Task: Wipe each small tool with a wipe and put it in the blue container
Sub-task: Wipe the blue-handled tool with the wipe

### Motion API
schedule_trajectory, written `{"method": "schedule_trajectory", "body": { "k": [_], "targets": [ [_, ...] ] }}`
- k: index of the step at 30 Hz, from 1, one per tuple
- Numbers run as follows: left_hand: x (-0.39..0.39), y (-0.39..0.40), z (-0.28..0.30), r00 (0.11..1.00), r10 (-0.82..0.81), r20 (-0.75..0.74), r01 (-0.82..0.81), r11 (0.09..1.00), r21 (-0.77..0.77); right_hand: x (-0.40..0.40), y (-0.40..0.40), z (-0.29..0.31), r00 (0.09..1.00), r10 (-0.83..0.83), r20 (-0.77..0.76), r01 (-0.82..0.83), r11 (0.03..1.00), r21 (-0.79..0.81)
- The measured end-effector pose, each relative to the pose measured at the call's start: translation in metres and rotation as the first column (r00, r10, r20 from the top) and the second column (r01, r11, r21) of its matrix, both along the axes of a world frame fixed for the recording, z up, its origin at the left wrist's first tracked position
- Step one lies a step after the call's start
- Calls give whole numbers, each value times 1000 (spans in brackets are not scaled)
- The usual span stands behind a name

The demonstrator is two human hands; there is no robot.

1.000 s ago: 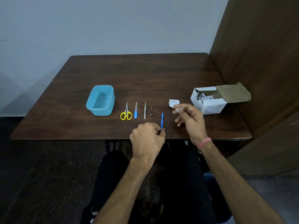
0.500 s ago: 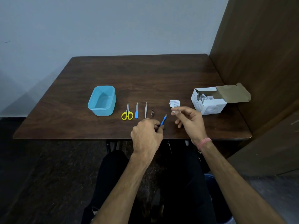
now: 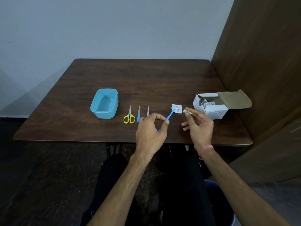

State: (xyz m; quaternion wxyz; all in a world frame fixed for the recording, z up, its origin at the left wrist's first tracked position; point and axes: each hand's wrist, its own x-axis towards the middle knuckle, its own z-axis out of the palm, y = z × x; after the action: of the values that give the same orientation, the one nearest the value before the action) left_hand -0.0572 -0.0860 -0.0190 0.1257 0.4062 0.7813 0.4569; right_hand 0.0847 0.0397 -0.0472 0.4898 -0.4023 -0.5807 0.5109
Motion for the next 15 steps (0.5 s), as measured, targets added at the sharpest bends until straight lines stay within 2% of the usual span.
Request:
{"method": "schedule_trajectory", "body": {
  "k": [1,3,5,7,9,13,15],
  "targets": [
    [-2,3,-1,989,-46,143,39,998,51,1,1,2,999,-18,31,17,1000,21],
    [-5,9,0,881,-172,441,122,983,139,1,7,3,991,-33,133,19,994,105],
    [-7,13,-1,759,-268,593,187,963,196,1,14,5,969,-29,244,-25,976,218],
    [-11,16,-4,723,-313,616,251,949,189,0,20,5,941,-61,331,-51,946,320],
    [-15,18,-9,729,-310,610,264,950,166,2,24,3,920,-85,382,-68,927,369],
    [-19,19,-19,754,-269,600,216,963,161,6,25,-4,907,-106,408,-64,922,383],
    [-18,19,-21,771,-264,579,220,964,146,7,21,-4,902,-160,400,-52,881,470]
  ]
}}
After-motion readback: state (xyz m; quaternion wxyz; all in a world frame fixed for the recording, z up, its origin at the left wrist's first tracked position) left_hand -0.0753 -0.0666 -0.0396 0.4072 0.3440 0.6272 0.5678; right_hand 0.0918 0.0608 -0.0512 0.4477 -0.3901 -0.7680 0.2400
